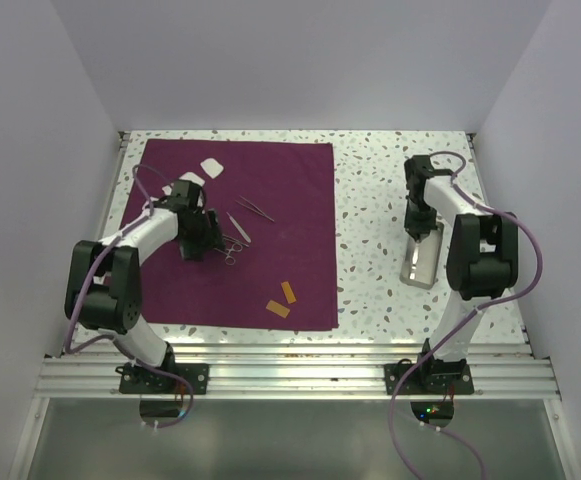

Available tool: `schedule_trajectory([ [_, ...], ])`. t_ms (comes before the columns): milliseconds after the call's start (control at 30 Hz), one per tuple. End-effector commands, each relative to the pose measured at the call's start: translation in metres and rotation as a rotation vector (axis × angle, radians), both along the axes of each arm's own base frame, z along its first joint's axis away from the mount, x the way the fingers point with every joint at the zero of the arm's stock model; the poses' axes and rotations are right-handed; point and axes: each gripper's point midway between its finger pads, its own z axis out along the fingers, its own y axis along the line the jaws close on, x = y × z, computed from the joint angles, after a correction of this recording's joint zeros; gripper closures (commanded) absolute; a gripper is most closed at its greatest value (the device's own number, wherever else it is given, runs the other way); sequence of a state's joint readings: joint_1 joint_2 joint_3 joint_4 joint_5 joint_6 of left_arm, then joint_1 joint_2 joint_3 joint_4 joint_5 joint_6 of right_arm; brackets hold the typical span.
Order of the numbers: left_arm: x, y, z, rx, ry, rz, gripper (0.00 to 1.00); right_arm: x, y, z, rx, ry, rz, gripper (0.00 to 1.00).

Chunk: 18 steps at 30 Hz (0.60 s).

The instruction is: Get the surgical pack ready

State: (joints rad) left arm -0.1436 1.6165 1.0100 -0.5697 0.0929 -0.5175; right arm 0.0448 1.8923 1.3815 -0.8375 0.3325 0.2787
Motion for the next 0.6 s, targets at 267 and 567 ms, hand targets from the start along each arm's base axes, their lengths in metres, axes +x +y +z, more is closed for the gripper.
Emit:
schedule_trajectory([
  [267,0.025,0.003,-0.007,0.005,0.078,0.166,0.42,0.008,0.013,0.002,0.074,-0.008,0.012,0.56],
  [567,0.039,0.001,0.0,0.003,0.118,0.327,0.47,-0.008,0.024,0.034,0.142,-0.064,0.009,0.48],
])
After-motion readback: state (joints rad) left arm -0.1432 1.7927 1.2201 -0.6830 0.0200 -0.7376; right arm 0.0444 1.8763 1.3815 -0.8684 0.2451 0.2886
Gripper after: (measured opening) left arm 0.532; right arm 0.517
